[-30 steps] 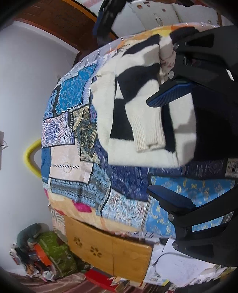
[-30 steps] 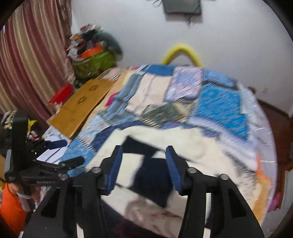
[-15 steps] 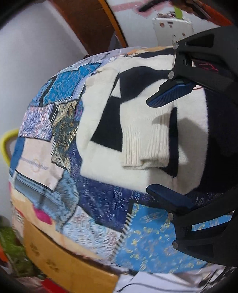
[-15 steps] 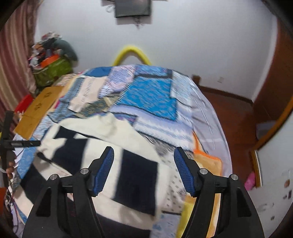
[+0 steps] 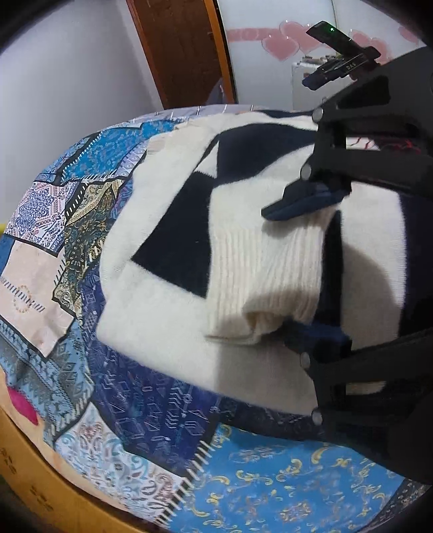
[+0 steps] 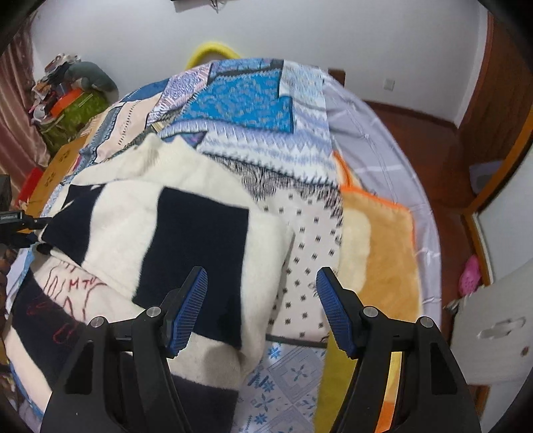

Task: Fold small clothes
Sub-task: 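Grasp the folded sleeve cuff with the left gripper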

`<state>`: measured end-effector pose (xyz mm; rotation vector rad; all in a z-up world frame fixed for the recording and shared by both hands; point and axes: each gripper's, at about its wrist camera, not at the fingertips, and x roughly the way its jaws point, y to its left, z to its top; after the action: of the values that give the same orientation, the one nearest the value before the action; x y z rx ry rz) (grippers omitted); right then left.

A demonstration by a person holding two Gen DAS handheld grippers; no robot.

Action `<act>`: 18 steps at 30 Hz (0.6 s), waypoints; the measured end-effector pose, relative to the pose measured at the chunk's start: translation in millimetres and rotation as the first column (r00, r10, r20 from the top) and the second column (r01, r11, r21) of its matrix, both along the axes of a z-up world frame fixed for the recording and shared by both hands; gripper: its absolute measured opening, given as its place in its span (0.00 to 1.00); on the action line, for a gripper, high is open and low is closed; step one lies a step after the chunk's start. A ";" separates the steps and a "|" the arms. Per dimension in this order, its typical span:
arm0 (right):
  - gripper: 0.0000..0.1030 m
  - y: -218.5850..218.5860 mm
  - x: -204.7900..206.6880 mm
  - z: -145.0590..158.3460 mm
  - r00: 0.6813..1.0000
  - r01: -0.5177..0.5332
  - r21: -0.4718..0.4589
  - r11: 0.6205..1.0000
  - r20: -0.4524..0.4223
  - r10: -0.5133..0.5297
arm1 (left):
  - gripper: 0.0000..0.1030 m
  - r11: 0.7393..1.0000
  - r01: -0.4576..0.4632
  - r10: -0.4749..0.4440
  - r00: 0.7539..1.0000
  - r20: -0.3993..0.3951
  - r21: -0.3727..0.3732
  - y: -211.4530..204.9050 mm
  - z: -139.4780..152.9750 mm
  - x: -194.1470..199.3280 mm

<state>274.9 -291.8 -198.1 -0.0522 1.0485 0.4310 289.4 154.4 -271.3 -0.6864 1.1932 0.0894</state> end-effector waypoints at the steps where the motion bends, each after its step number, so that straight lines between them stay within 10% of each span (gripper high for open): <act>1: 0.62 -1.4 -0.5 -4.5 1.000 0.003 0.009 1.000 -0.011 -0.003 | 0.40 1.000 0.007 -0.007 1.000 0.001 0.022 -2.8 0.9 3.0; 6: 0.62 -6.2 0.8 -27.0 0.996 0.044 0.065 0.997 -0.081 -0.039 | 0.18 0.983 0.058 -0.060 0.998 0.005 0.172 -20.0 7.8 16.1; 13: 0.62 -3.6 -1.8 -45.8 0.987 0.064 0.103 0.993 -0.152 -0.048 | 0.12 0.843 0.143 -0.210 0.975 0.073 0.518 -75.5 49.5 20.5; 18: 0.62 2.7 -5.1 -47.6 0.985 0.060 0.111 0.992 -0.170 -0.041 | 0.12 0.791 0.141 -0.298 0.939 0.174 0.595 -94.0 91.3 23.5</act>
<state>269.8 -289.1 -245.7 0.1161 1.1852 0.4551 313.0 60.3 -180.1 -0.0118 0.9118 0.1509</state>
